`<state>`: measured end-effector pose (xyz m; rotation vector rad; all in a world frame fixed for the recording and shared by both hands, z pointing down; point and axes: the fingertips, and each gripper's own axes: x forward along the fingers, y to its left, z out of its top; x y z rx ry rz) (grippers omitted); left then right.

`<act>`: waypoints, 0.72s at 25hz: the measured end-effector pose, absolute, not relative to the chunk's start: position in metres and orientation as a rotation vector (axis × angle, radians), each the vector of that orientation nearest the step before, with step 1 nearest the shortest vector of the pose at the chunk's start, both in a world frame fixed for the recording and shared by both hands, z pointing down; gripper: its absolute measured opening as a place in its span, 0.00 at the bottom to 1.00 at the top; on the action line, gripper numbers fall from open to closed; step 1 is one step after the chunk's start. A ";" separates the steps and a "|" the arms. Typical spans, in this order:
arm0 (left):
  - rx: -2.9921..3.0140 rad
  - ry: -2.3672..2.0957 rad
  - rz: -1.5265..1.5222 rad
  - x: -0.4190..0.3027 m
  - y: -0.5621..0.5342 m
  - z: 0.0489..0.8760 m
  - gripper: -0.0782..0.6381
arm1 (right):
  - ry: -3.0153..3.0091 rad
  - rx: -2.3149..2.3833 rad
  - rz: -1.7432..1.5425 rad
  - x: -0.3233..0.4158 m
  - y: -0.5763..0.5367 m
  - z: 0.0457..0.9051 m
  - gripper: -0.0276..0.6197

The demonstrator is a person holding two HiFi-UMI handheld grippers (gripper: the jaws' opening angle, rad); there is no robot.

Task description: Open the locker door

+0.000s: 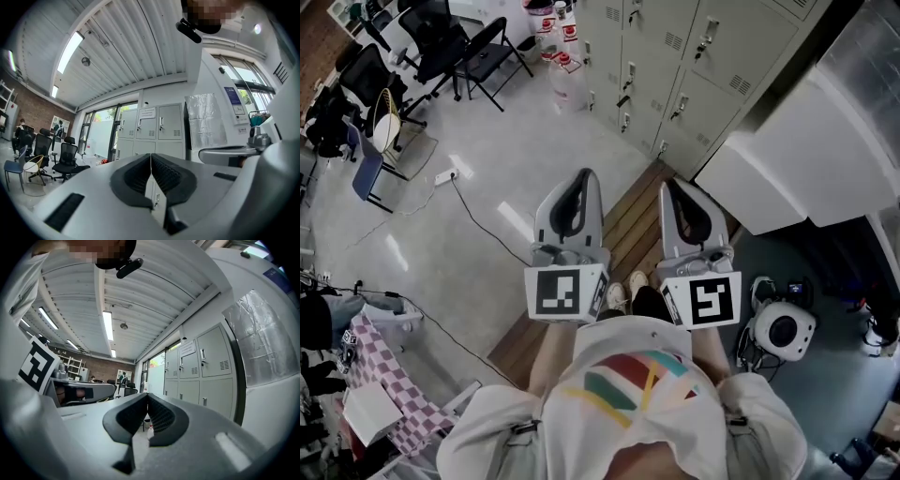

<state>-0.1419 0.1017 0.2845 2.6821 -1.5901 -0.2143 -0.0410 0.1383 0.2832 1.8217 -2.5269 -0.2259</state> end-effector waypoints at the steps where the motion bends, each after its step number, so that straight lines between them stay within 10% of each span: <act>1: 2.680 -1.588 -0.212 -0.141 0.101 0.285 0.13 | -2.522 1.823 -0.225 -0.039 0.139 0.284 0.05; 18: 2.667 -1.673 -0.224 -0.080 0.037 0.281 0.13 | -2.627 1.720 -0.240 0.021 0.069 0.285 0.05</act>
